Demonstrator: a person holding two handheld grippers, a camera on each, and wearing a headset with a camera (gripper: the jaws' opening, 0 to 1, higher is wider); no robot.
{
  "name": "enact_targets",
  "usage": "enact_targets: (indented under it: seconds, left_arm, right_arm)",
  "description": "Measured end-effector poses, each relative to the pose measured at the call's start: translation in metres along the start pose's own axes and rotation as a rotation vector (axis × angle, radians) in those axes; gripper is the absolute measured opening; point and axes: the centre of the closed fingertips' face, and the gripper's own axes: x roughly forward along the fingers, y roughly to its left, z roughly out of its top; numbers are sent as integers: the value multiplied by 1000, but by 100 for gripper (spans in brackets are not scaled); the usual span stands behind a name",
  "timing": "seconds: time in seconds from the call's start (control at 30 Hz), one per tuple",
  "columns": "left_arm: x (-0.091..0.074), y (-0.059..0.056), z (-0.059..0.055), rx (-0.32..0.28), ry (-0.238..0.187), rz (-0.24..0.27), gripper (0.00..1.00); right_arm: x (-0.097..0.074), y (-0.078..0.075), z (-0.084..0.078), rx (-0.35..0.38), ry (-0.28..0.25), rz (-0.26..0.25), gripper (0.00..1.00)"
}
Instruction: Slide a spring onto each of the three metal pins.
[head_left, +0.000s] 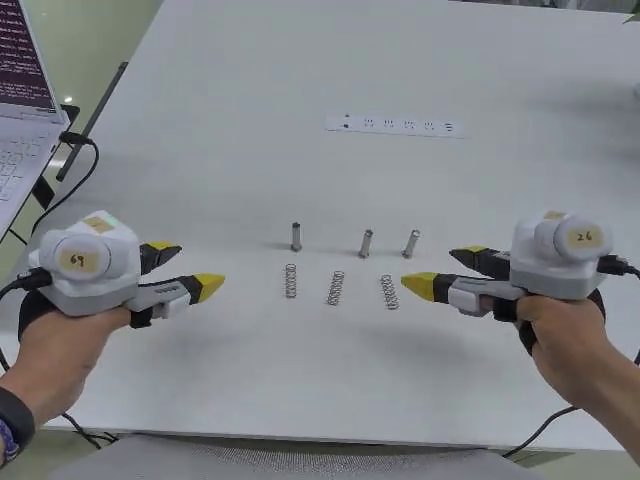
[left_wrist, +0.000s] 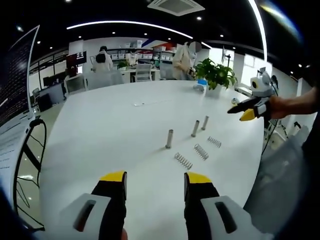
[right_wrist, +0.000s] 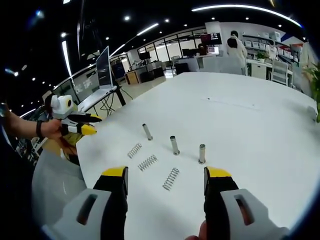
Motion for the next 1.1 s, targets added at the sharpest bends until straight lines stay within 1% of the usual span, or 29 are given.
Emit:
enact_targets:
  seconds: [0.2,0.3,0.43,0.53,0.57,0.73,0.87,0.9,1.1]
  left_arm:
    - [-12,1,-2,5,0,2,43]
    - [-17,0,-3,10,0,2,44]
    - [-24,-4,-4,16,0,-3,45]
    - [-28,-7,-4,8,-4,-5,46]
    - [-29,-8,-4,5,-6,-5,46]
    - [-33,-15,-2,0,-13,-11,48]
    - [-34,-20,0,-14,-22,-16,49]
    - [-35,-22,0,-16,-25,-16,50]
    - [-34,-27,0,-13,-24,-23,50]
  right_arm:
    - [-8,1,-5,4,-3,-8,61]
    - [-9,-2,-7,0,2,-7,61]
    - [-13,-2,-10,-4,3,-7,62]
    - [-17,-1,-12,-8,4,-7,63]
    - [-18,1,-14,-8,4,-7,63]
    - [-24,2,-20,1,5,-9,65]
    - [-30,7,-25,10,3,-13,66]
    - [-29,5,-25,12,3,-13,66]
    - [-34,8,-32,21,7,-17,67]
